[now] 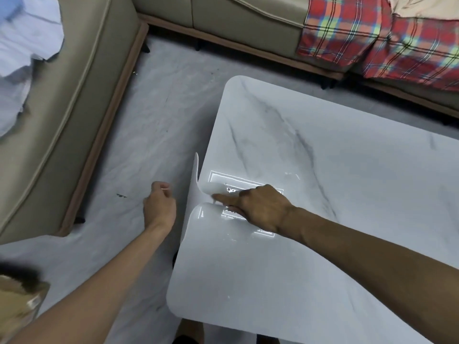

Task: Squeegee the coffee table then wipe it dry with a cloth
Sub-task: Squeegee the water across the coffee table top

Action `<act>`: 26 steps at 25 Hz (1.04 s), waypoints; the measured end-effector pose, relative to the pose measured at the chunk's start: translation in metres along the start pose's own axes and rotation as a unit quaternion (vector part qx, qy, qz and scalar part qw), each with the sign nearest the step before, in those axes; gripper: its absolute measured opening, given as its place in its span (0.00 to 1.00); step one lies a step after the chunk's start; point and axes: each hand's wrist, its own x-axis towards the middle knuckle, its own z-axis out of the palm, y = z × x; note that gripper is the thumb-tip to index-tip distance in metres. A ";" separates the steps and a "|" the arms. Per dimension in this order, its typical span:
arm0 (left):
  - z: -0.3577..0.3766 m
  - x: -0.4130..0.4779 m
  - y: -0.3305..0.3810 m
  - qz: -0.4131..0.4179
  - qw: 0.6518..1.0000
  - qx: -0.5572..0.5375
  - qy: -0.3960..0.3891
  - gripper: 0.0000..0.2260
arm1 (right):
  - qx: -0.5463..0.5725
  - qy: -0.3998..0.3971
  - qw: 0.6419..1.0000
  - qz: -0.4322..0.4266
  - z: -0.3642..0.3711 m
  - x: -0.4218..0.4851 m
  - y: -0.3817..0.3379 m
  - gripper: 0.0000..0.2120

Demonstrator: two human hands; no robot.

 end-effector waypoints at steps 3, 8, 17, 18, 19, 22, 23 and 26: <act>0.006 -0.011 0.002 0.012 0.996 0.038 -0.083 0.19 | 0.024 0.016 0.999 0.018 0.016 -0.018 0.009 0.20; 0.026 -0.034 0.010 0.029 0.975 0.075 -0.206 0.24 | 0.042 0.033 0.995 0.081 0.028 -0.088 0.044 0.24; 0.033 -0.041 0.009 0.017 0.970 0.082 -0.227 0.28 | 0.015 -0.009 0.988 0.154 0.013 -0.164 0.080 0.23; 0.032 -0.042 0.008 0.013 0.976 0.060 -0.209 0.27 | 0.031 -0.007 0.992 0.125 0.013 -0.151 0.069 0.24; 0.030 -0.043 0.005 0.014 0.983 0.044 -0.180 0.25 | 0.047 -0.007 0.995 0.088 0.015 -0.133 0.055 0.24; 0.024 -0.050 -0.009 0.029 0.993 0.057 -0.094 0.20 | 0.034 -0.053 0.998 -0.012 0.032 -0.074 0.004 0.23; 0.022 -0.053 -0.014 0.031 0.994 0.062 -0.085 0.20 | 0.022 -0.064 0.997 -0.040 0.038 -0.061 -0.011 0.22; 0.024 -0.064 -0.031 0.007 0.990 0.094 -0.110 0.24 | 0.026 -0.064 0.996 -0.055 0.053 -0.054 -0.024 0.21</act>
